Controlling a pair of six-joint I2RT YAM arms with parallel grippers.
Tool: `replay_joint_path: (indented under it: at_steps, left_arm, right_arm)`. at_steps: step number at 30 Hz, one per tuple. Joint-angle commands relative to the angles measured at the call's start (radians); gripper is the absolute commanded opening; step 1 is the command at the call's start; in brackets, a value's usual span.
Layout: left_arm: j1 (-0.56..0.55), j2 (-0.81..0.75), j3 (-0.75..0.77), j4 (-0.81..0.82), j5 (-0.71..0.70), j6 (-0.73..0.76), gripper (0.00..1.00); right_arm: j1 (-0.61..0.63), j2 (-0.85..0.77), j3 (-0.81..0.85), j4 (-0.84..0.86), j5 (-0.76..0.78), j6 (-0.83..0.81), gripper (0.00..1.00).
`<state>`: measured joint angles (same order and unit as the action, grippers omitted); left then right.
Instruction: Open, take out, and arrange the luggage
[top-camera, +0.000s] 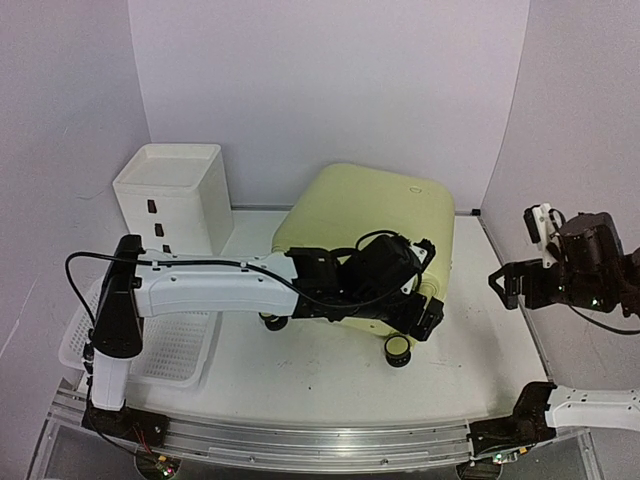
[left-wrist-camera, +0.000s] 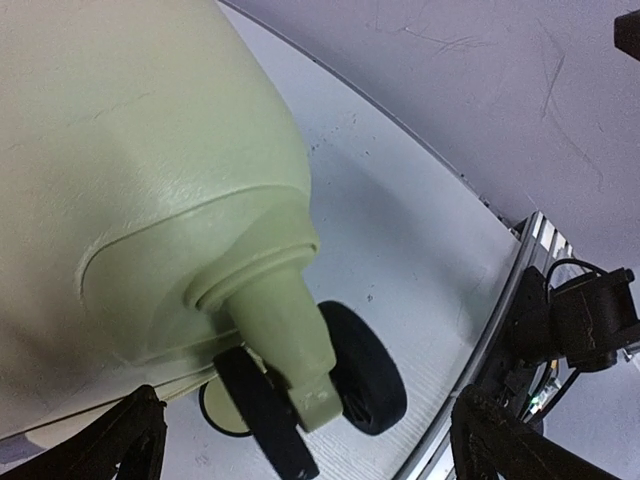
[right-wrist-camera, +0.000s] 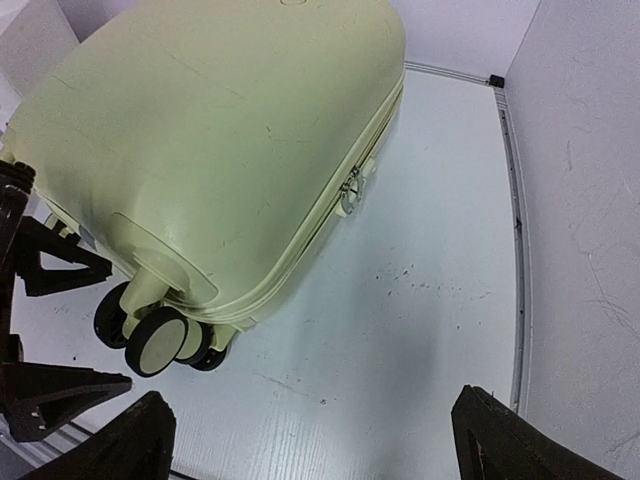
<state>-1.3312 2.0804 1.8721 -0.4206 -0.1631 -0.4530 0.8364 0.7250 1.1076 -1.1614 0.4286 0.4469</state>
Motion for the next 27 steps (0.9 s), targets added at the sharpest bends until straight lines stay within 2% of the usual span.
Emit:
replay_joint_path:
  at_steps: [1, 6, 10, 16, 21, 27]
  left_arm:
    - [-0.005, 0.078, 0.160, -0.013, -0.032, -0.018, 0.99]
    - [-0.010, 0.190, 0.301, -0.108, -0.081, -0.022, 0.93]
    - [-0.011, 0.208, 0.329, -0.156, -0.151, -0.013, 0.71]
    - [-0.010, 0.160, 0.253, -0.159, -0.179, 0.021, 0.44]
    - [-0.021, 0.104, 0.158, -0.159, -0.121, 0.083, 0.29]
    - [-0.071, -0.007, -0.010, -0.159, -0.038, 0.102, 0.27]
  right_arm:
    - [0.000, -0.001, -0.010, 0.013, -0.017, 0.028, 0.98]
    - [0.000, 0.012, -0.015, 0.013, -0.023, 0.030, 0.98]
    - [0.000, 0.022, -0.018, 0.013, -0.019, 0.030, 0.98]
    - [-0.001, 0.038, -0.019, 0.013, 0.007, 0.026, 0.98]
    - [0.000, 0.117, 0.004, 0.011, 0.070, 0.000, 0.98]
    - [-0.017, 0.311, 0.128, 0.021, 0.198, -0.089, 0.98]
